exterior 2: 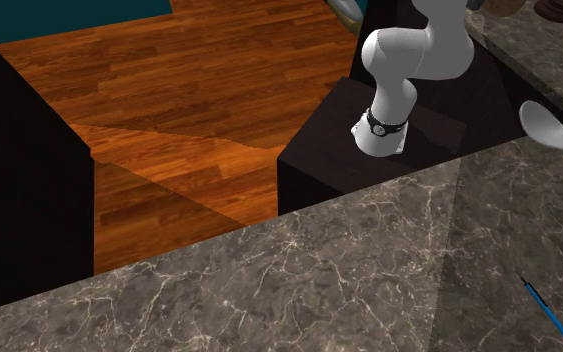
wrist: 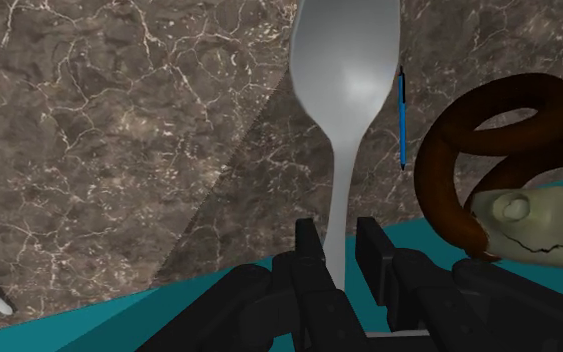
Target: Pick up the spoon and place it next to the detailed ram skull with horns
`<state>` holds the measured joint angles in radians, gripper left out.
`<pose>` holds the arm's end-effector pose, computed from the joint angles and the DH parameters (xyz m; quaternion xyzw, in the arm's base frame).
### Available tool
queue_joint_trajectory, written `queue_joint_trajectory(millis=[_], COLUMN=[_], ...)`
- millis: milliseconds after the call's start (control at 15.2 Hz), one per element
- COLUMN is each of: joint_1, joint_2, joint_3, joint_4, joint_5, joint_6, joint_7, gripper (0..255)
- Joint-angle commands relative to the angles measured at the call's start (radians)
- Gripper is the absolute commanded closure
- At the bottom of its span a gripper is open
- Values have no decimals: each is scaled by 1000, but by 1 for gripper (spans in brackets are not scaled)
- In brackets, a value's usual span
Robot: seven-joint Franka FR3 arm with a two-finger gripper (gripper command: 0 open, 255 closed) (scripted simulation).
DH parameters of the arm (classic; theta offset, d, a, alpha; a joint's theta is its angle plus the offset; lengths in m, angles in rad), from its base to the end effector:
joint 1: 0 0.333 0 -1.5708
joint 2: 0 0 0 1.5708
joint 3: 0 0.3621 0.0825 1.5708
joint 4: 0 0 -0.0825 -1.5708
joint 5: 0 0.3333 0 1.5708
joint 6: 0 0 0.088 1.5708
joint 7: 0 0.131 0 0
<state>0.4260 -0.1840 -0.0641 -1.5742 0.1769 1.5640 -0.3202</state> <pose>0.4020 0.1724 0.7334 -0.9319 -0.3395 -0.0843 0.0956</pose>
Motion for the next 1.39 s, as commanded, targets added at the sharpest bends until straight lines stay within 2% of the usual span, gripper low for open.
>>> queue_joint_trajectory(millis=[0, 594, 1320], joint_1=[18, 101, 103], joint_2=[-14, -23, -80], joint_3=[30, 179, 180], joint_4=[-15, -31, -242], joint_5=[-4, -20, -11], joint_6=[10, 54, 207], joint_7=[49, 275, 252], gripper=[255, 255, 255])
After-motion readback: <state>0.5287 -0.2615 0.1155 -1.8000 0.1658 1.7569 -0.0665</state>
